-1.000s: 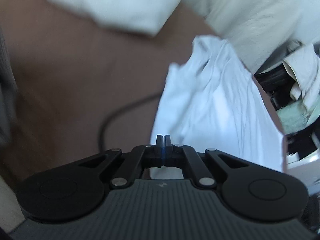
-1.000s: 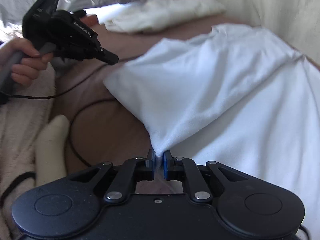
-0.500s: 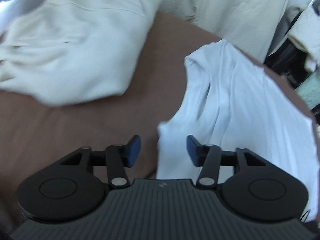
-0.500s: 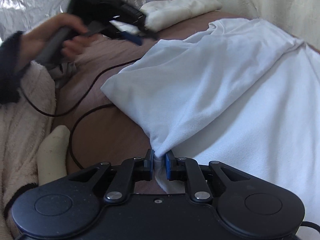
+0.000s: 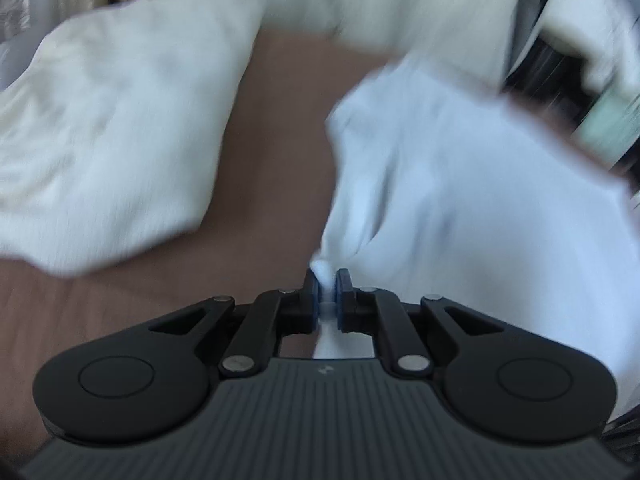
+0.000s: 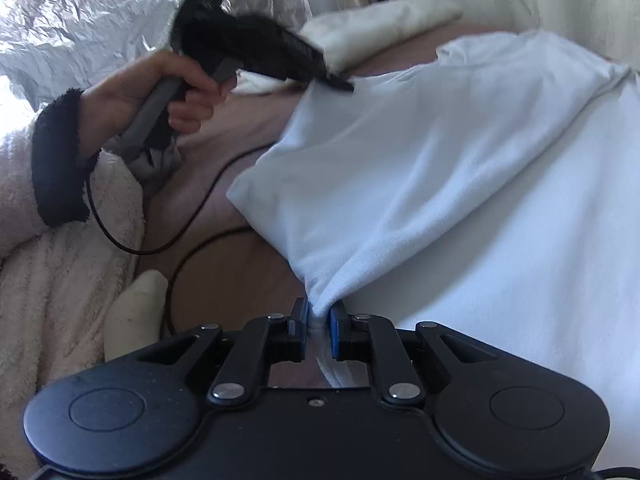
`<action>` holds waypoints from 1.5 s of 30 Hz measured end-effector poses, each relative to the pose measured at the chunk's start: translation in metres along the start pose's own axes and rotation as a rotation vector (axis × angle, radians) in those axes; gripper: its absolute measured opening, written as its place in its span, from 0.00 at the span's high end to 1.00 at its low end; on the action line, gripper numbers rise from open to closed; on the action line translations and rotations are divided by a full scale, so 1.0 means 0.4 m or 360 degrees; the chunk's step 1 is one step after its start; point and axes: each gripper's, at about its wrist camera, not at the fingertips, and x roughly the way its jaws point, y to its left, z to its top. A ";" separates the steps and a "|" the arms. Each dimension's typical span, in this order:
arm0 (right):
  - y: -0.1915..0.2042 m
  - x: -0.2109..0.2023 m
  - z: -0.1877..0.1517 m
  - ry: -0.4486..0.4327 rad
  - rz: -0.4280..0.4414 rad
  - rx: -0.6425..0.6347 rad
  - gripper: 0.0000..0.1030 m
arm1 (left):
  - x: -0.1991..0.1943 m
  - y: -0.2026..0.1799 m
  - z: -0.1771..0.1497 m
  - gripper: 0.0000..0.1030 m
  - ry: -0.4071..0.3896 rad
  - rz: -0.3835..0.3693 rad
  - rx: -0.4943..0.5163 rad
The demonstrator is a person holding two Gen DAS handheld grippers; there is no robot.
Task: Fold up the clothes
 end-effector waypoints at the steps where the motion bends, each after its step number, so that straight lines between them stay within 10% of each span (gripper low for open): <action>1: -0.008 0.001 0.002 0.0011 0.0006 0.0035 0.86 | 0.017 0.001 -0.007 0.88 0.0014 0.0015 -0.0023; 5: -0.037 -0.041 0.019 0.0013 0.0051 0.0258 0.63 | -0.036 -0.008 0.003 0.81 -0.0088 -0.0007 -0.0106; 9: -0.047 -0.192 0.040 -0.0165 -0.0193 0.0244 0.48 | -0.144 -0.037 -0.024 0.71 -0.0319 -0.0195 -0.0093; 13: -0.163 -0.403 0.025 -0.0351 -0.0448 0.0727 0.40 | -0.159 -0.111 -0.028 0.71 -0.0256 -0.0545 -0.0121; 19: -0.306 -0.708 -0.122 -0.0450 -0.0523 0.1390 0.39 | -0.156 -0.378 -0.059 0.68 -0.0122 -0.0758 0.0264; 24: -0.391 -0.825 -0.232 -0.0235 -0.0796 0.1527 0.34 | -0.114 -0.545 -0.112 0.59 0.0076 -0.0823 0.0400; 29: -0.528 -0.794 -0.342 -0.0023 -0.0634 0.1733 0.34 | -0.057 -0.585 -0.170 0.61 0.0224 -0.0656 0.0447; 35: -0.571 -0.683 -0.403 0.0168 -0.0511 0.1721 0.32 | -0.054 -0.528 -0.169 0.59 0.0150 -0.0851 0.0221; 37: -0.564 -0.654 -0.402 0.0142 -0.0459 0.1644 0.38 | -0.049 -0.526 -0.166 0.59 0.0132 -0.0826 0.0225; 40: -0.549 -0.618 -0.358 0.0174 -0.0456 0.1473 0.86 | -0.043 -0.525 -0.159 0.59 0.0070 -0.0893 0.0175; 45: -0.534 -0.603 -0.227 -0.0153 -0.0278 0.1401 0.90 | -0.054 -0.534 -0.154 0.59 -0.0046 -0.0971 0.0101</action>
